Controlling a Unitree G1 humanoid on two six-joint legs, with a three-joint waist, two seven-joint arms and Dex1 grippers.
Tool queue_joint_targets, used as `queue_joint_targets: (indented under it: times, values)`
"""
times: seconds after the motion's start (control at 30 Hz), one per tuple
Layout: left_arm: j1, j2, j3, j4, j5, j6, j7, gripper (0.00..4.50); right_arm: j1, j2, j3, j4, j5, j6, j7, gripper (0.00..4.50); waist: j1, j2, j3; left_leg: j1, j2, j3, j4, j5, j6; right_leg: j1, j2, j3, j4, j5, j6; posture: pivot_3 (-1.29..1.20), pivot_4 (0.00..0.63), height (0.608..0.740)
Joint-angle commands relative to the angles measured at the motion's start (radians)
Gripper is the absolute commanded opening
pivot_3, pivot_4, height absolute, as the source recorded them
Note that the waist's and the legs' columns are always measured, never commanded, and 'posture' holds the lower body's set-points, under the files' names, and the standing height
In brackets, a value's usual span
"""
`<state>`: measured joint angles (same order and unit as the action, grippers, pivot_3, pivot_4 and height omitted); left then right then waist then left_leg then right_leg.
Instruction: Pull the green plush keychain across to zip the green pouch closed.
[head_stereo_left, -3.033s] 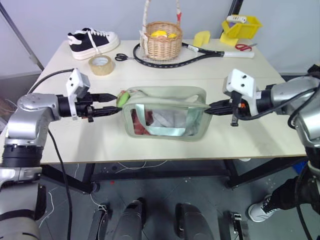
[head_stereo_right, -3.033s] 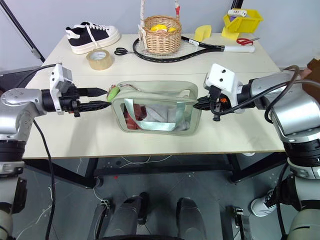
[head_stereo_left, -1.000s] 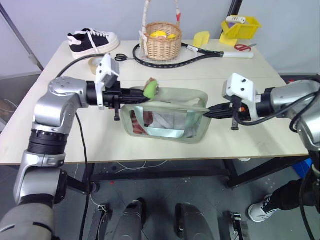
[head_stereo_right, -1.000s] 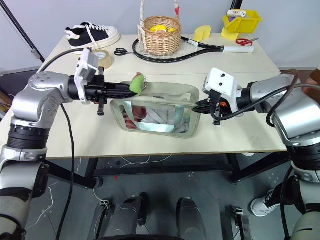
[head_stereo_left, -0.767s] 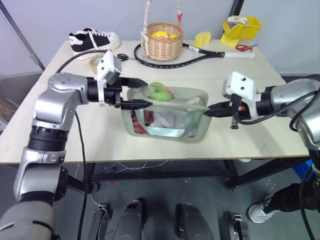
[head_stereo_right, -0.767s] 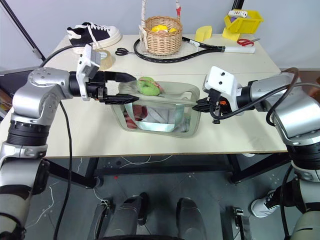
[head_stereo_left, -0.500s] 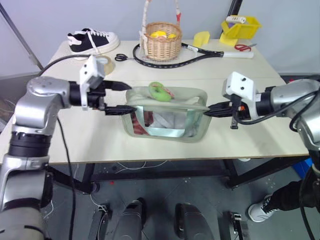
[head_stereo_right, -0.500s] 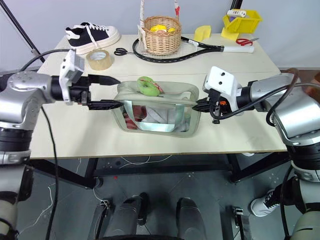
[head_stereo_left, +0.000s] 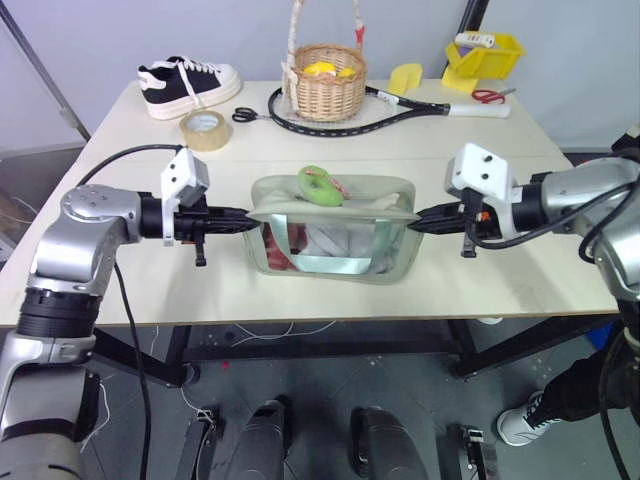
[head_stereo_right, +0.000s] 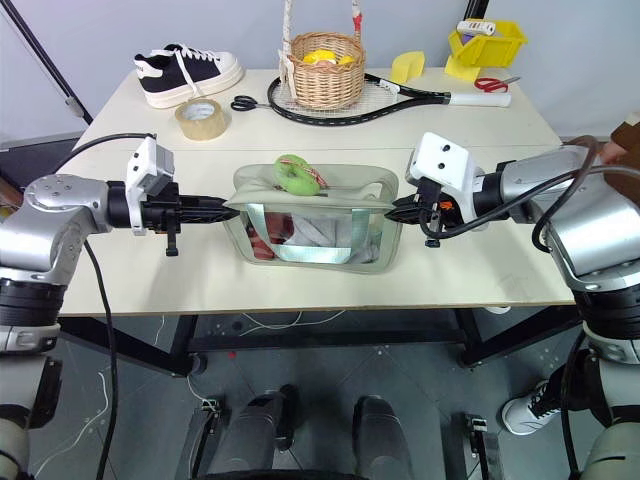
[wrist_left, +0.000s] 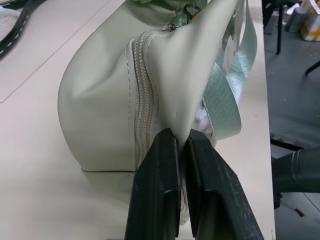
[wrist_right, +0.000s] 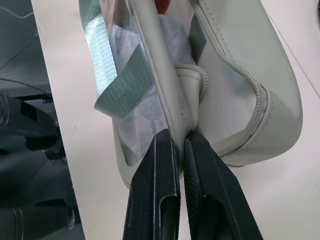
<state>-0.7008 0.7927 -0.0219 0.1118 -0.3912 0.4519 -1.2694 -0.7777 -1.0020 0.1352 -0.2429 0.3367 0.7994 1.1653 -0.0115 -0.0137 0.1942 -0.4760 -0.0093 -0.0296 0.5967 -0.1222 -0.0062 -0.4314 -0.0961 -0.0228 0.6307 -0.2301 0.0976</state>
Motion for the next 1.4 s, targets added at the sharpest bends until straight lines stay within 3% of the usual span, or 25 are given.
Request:
queue_joint_targets:
  times: [0.03, 0.1, 0.17, 0.27, 0.57, 0.67, 0.9, 1.3, 1.4]
  values:
    - [0.016, -0.005, 0.011, -0.06, -0.002, 0.017, 0.035, 0.0, -0.028, -0.021, -0.034, -0.015, 0.031, 0.006, 0.028, 1.05, 0.001, 0.0, 0.0, 0.0, 0.0, 0.0, 0.0, 0.0, 0.0, 0.0, 0.0, 0.0, 0.0, 0.0, 0.0, 0.0, 0.15, 0.724]
    - [0.028, -0.006, 0.016, -0.082, -0.009, 0.03, 0.055, 0.0, -0.059, -0.014, -0.073, -0.005, 0.066, 0.016, 0.039, 2.15, 0.001, 0.0, 0.0, 0.0, 0.0, 0.0, 0.0, 0.0, 0.0, 0.0, 0.0, 0.0, 0.0, 0.0, 0.0, 0.0, 0.15, 0.724]
    - [0.048, -0.007, 0.022, -0.112, -0.017, 0.043, 0.071, 0.0, -0.147, 0.037, -0.113, 0.031, 0.115, 0.06, 0.005, 2.96, 0.0, 0.0, 0.0, 0.0, 0.0, 0.0, 0.0, 0.0, 0.0, 0.0, 0.0, 0.0, 0.0, 0.0, 0.0, 0.0, 0.15, 0.724]
    - [0.068, -0.011, 0.032, -0.14, -0.024, 0.058, 0.096, 0.0, -0.233, 0.129, -0.078, 0.042, 0.127, 0.095, -0.05, 4.47, -0.002, 0.0, 0.0, 0.001, 0.0, 0.0, -0.001, 0.0, 0.0, 0.0, 0.0, 0.0, 0.0, 0.0, 0.0, 0.0, 0.15, 0.724]
    - [0.081, -0.016, 0.037, -0.172, -0.028, 0.079, 0.131, 0.0, -0.364, 0.366, 0.088, 0.123, 0.051, 0.162, -0.195, 4.47, 0.0, -0.001, -0.001, 0.001, 0.0, 0.0, -0.001, 0.0, 0.0, 0.0, 0.0, -0.001, 0.001, 0.0, 0.0, 0.0, 0.15, 0.724]
    - [0.082, -0.019, 0.035, -0.179, -0.028, 0.082, 0.136, 0.0, -0.385, 0.393, 0.126, 0.161, 0.018, 0.172, -0.222, 3.67, 0.003, -0.001, -0.001, 0.0, 0.0, 0.0, -0.001, 0.0, 0.0, 0.0, 0.0, -0.001, 0.0, 0.0, 0.0, 0.0, 0.15, 0.724]
    - [0.084, -0.022, 0.035, -0.185, -0.031, 0.088, 0.144, 0.0, -0.375, 0.364, 0.151, 0.142, 0.01, 0.183, -0.198, 0.23, 0.0, -0.001, -0.001, 0.0, 0.0, 0.0, 0.0, 0.0, 0.0, 0.001, 0.0, -0.001, 0.001, 0.0, 0.0, 0.0, 0.15, 0.724]
    - [0.079, -0.022, 0.041, -0.17, -0.033, 0.092, 0.158, 0.0, -0.381, 0.272, 0.084, 0.163, 0.018, 0.223, -0.195, 0.1, 0.001, -0.001, -0.001, 0.0, 0.0, 0.0, 0.0, 0.0, 0.0, 0.001, 0.0, -0.001, 0.001, 0.0, 0.0, 0.0, 0.15, 0.724]
    - [0.09, -0.018, 0.051, -0.172, -0.037, 0.098, 0.171, 0.0, -0.354, 0.153, 0.044, 0.199, -0.022, 0.195, -0.19, 0.1, 0.005, -0.001, -0.001, 0.0, 0.0, 0.0, 0.0, 0.0, 0.0, 0.001, 0.0, -0.001, 0.0, 0.0, 0.0, 0.0, 0.15, 0.724]
